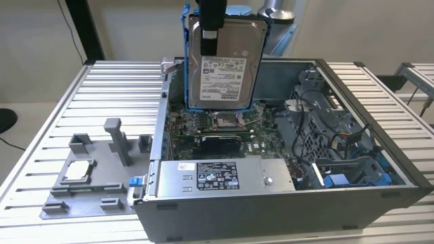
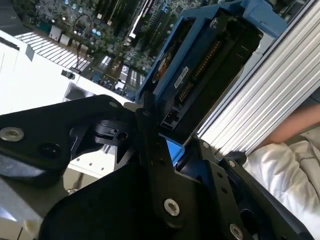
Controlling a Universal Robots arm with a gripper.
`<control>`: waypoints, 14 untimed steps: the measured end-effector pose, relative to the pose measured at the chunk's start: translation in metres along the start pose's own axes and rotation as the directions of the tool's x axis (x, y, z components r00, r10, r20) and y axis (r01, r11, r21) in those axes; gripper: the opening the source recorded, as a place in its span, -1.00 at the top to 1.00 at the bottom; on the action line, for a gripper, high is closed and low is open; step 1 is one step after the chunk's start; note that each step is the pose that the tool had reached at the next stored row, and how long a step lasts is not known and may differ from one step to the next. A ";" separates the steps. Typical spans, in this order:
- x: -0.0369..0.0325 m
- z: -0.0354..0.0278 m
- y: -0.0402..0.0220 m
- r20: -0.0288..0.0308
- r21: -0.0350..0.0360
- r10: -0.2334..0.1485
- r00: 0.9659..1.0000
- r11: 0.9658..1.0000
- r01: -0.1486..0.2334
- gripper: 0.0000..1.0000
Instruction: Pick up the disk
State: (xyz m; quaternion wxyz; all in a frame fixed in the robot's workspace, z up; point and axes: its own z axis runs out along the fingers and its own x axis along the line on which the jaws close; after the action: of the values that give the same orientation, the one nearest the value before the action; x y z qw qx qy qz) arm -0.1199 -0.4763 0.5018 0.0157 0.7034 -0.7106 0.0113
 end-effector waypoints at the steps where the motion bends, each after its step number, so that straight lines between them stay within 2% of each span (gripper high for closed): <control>1: 0.0014 0.0002 -0.0031 0.000 -0.001 0.000 1.000 1.000 0.000 1.00; 14: 0.0170 0.0022 -0.0479 0.000 -0.012 0.000 1.000 1.000 0.000 1.00</control>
State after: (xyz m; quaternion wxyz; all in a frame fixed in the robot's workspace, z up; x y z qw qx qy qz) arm -0.0723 -0.4939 0.5000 0.0199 0.7034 -0.7105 0.0071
